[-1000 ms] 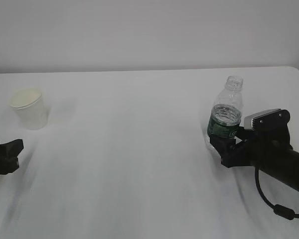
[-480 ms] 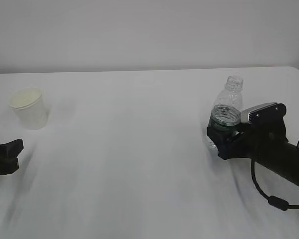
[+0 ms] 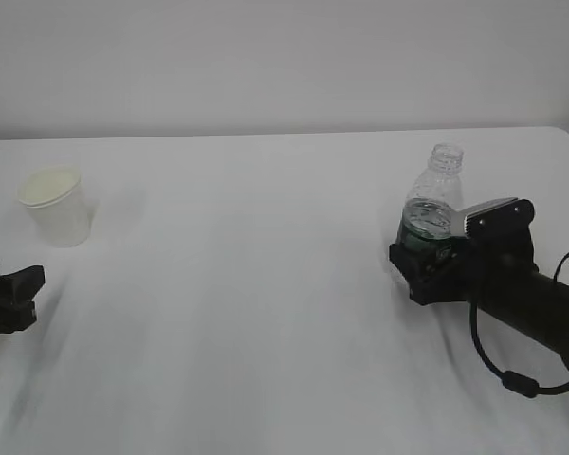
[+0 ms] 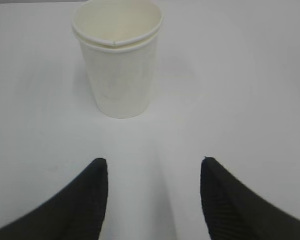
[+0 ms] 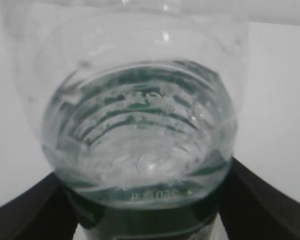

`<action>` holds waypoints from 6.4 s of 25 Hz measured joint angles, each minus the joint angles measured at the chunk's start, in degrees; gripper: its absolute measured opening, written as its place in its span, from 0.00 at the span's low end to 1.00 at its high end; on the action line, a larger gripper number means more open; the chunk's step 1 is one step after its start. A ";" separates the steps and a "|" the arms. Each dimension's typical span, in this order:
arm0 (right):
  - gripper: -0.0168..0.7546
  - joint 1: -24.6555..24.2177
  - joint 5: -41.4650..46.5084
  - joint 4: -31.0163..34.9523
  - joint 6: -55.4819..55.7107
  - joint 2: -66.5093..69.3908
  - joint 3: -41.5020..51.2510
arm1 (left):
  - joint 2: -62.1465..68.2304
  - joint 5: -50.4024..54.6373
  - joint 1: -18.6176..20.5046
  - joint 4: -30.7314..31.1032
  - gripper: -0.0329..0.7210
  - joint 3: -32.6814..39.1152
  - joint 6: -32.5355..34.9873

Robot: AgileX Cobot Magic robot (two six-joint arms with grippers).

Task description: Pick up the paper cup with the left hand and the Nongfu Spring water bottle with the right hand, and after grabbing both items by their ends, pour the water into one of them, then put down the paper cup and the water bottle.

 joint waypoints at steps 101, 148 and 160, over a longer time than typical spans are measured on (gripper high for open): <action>0.59 0.00 1.73 -3.37 -3.70 -8.43 -2.66 | 1.23 0.00 8.17 9.51 0.64 -8.85 0.73; 0.59 0.00 1.73 -4.83 -3.87 -8.43 -2.66 | 17.62 0.62 8.48 13.47 0.89 -26.76 -3.28; 0.59 0.00 1.73 -5.06 -3.87 -8.43 -2.66 | 18.12 3.48 8.48 15.09 0.90 -30.79 -5.51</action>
